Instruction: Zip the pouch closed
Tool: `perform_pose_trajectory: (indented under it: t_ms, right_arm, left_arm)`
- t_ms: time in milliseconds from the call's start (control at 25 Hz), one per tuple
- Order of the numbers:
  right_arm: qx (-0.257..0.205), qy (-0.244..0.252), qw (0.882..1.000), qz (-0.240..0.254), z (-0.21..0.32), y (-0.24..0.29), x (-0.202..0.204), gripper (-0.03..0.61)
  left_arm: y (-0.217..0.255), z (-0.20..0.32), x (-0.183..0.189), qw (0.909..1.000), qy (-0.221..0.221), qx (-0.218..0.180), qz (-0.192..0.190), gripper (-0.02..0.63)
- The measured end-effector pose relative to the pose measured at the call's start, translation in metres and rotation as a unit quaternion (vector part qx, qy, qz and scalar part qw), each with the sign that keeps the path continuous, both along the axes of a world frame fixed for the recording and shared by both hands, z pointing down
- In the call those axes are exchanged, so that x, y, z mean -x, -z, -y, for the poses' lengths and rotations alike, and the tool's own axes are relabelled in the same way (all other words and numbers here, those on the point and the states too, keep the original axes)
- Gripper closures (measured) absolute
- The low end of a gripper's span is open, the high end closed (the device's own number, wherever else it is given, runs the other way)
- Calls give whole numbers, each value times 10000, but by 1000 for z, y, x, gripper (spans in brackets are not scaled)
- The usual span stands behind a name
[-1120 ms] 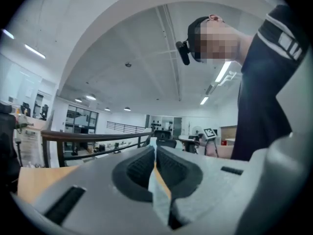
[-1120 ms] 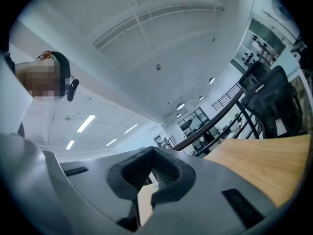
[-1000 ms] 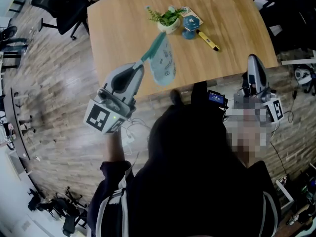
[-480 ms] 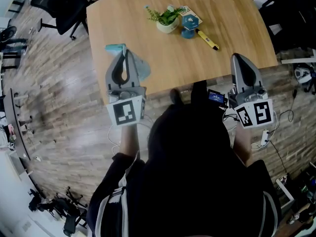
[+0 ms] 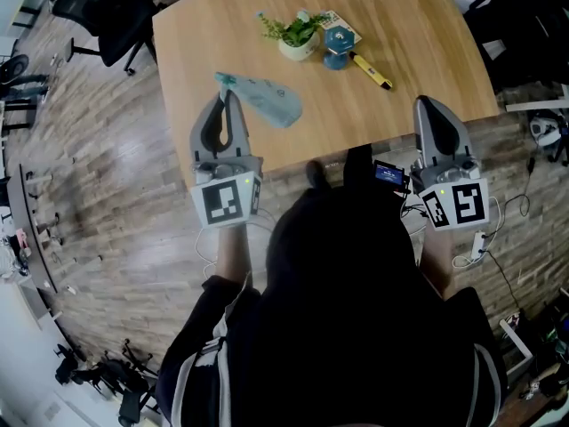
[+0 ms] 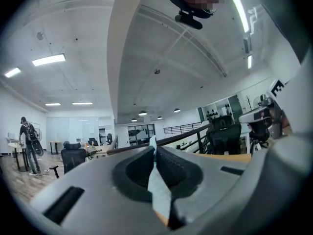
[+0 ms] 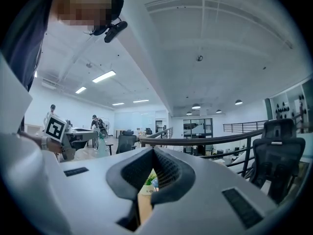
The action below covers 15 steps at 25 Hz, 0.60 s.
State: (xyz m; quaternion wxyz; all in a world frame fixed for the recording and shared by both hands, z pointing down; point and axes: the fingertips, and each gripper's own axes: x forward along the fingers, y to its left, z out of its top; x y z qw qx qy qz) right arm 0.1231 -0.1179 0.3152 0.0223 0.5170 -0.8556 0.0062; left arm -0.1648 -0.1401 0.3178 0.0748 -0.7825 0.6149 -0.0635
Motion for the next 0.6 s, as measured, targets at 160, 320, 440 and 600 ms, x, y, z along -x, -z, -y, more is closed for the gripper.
perform_pose_trajectory:
  t_ms: [160,320,440,600]
  right_arm:
    - [13,0,10000,-1,1,0,0,565]
    - [36,13,10000,9,2,-3,0,565]
    - [58,31,10000,9,1,-3,2,565]
    - [87,79,9999,-16,1,-5,7,565]
  left_arm:
    - [2,1,-2,10000,-61,-10,0,600]
    - [0,3,-1,10000,-85,6,-10,600]
    - [-2,2,0,9999,-118,42,-24,600]
    - [-4,1,-1,9998,-197,81,-15,600]
